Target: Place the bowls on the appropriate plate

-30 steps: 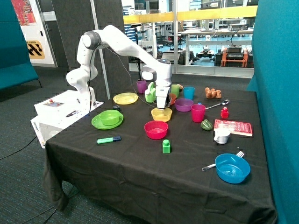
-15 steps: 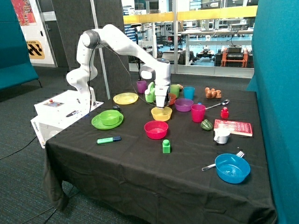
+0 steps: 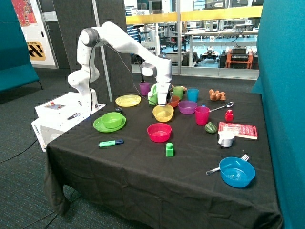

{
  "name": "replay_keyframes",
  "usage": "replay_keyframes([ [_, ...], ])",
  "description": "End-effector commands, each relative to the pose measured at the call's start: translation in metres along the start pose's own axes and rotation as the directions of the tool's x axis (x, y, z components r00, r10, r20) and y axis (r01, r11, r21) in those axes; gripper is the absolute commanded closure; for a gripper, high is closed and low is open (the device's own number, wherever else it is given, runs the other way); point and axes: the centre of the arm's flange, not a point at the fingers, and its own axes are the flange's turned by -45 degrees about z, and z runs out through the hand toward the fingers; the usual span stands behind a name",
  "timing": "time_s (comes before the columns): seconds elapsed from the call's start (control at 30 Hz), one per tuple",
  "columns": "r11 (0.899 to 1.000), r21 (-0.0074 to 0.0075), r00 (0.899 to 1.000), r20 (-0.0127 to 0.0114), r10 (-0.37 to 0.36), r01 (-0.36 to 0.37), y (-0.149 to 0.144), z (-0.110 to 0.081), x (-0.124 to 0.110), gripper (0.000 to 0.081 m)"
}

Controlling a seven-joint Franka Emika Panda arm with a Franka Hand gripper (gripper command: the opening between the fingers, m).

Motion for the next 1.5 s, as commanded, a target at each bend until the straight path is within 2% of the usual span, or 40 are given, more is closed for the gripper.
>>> replay_keyframes([
  [0.0,1.000,-0.0021,1.000,0.0082,-0.023,0.023,-0.008,-0.027,-0.008,0.0808],
  [0.37,0.998,-0.0017,0.998,0.0083,-0.068,0.068,-0.023,-0.058,-0.023,0.0808],
  [0.63,0.993,-0.0013,0.993,0.0084,-0.120,0.120,-0.042,-0.076,-0.040,0.0808],
  [0.97,0.985,-0.0008,0.985,0.0085,-0.174,0.174,-0.059,-0.093,-0.065,0.0808],
  [1.33,0.978,-0.0005,0.978,0.0085,-0.207,0.207,-0.071,-0.102,-0.092,0.0808],
  [1.47,0.971,-0.0003,0.971,0.0085,-0.237,0.237,-0.077,-0.108,-0.110,0.0808],
])
